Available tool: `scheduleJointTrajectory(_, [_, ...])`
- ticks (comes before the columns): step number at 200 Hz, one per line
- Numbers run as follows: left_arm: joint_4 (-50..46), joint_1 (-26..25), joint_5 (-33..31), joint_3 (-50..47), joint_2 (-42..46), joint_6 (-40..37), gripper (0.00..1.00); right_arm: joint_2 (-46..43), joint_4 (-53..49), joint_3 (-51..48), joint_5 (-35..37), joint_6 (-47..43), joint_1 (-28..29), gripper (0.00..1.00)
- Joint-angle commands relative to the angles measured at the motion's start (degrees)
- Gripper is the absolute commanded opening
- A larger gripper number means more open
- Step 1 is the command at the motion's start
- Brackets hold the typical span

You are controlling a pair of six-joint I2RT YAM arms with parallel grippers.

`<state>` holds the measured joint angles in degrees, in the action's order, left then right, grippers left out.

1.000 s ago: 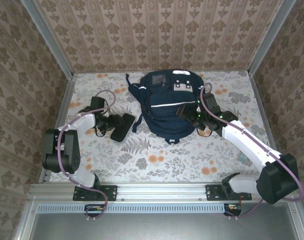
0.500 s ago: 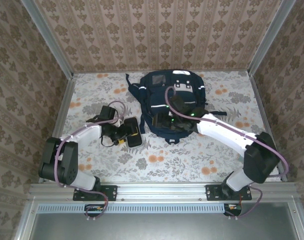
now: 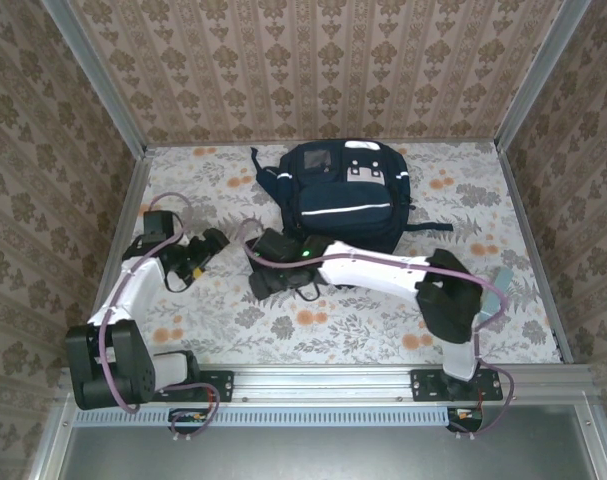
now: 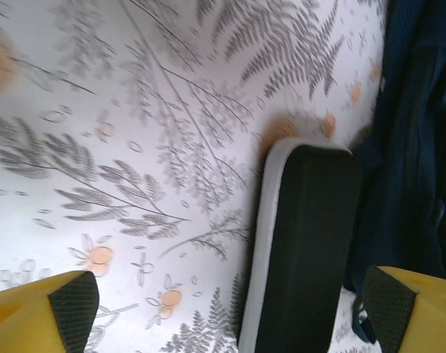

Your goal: Pack books, pencil case, and school supplies into a backpack

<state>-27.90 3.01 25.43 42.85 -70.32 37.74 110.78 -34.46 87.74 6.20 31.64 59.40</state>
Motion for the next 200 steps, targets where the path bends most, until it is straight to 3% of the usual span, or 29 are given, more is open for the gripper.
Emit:
scheduleJointTrajectory(1, [-2.2, 2.2, -2.2, 0.5, 2.0, -0.8, 0.98, 6.1, -5.8, 5.6, 5.7, -4.1, 1.2, 1.00])
scheduleJointTrajectory(97, [-2.0, 4.3, -1.0, 0.6, 1.5, -1.5, 1.00, 18.1, -10.5, 16.2, 12.3, -3.6, 1.5, 0.96])
scheduleJointTrajectory(200, [-3.3, 5.7, -3.5, 1.7, 2.5, -1.6, 1.00, 20.6, -3.2, 18.1, 7.1, 5.8, -0.6, 1.00])
